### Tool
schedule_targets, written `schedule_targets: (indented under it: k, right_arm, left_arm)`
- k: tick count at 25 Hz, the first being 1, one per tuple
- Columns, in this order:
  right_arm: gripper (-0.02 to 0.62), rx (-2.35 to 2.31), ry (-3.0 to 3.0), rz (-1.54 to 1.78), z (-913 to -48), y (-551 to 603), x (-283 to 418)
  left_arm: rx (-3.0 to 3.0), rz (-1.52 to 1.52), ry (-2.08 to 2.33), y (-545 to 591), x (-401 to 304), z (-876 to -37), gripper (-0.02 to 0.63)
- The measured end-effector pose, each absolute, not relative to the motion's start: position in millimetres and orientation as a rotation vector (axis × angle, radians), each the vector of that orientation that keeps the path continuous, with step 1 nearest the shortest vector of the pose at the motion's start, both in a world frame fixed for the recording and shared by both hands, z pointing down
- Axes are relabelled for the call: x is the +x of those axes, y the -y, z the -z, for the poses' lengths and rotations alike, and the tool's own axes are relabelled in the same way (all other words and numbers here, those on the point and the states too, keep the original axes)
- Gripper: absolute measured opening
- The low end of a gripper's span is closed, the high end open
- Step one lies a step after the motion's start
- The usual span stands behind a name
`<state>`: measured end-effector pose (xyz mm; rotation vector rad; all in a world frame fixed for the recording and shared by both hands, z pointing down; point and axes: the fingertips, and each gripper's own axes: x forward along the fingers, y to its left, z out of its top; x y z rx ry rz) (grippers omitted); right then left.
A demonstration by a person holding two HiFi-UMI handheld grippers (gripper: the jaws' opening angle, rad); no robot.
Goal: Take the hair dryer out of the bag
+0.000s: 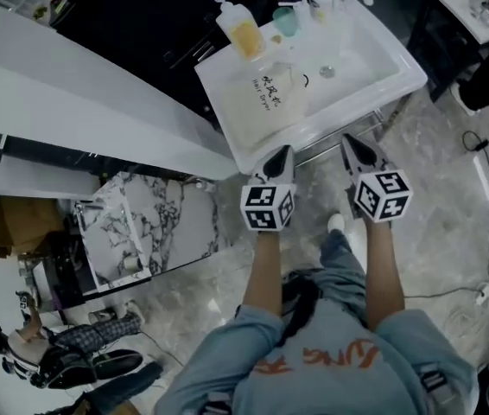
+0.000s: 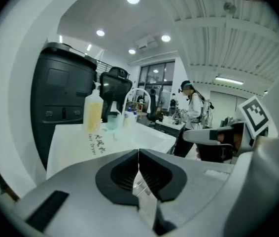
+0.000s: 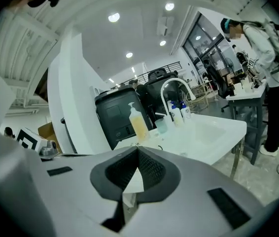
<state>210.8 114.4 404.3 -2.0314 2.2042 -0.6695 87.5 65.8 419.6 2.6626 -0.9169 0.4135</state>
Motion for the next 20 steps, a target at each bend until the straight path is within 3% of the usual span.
schedule_targets:
  k: [5, 11, 17, 20]
  right_arm:
    - [-0.003, -2.025, -2.188, 0.676, -406.2, -95.3, 240.2]
    - [-0.003, -2.095, -2.066, 0.799, -435.3, -81.4, 289.4]
    - [-0.003, -2.014, -2.306, 0.783, -436.3, -34.3, 241.8]
    - [-0.003, -2.010, -2.316, 0.780, -427.7, -7.6, 249.7]
  left_arm:
    - [2.690, -0.479, 0.910, -44.4, 116.8, -422.8, 0.004]
    - [2.620, -0.461, 0.966, -23.5, 101.8, -432.0, 0.003]
    - [2.611, -0.527, 0.994, 20.8, 92.9, -448.7, 0.005]
    - [2.671, -0.637, 0.942, 36.4, 114.5, -449.7, 0.011]
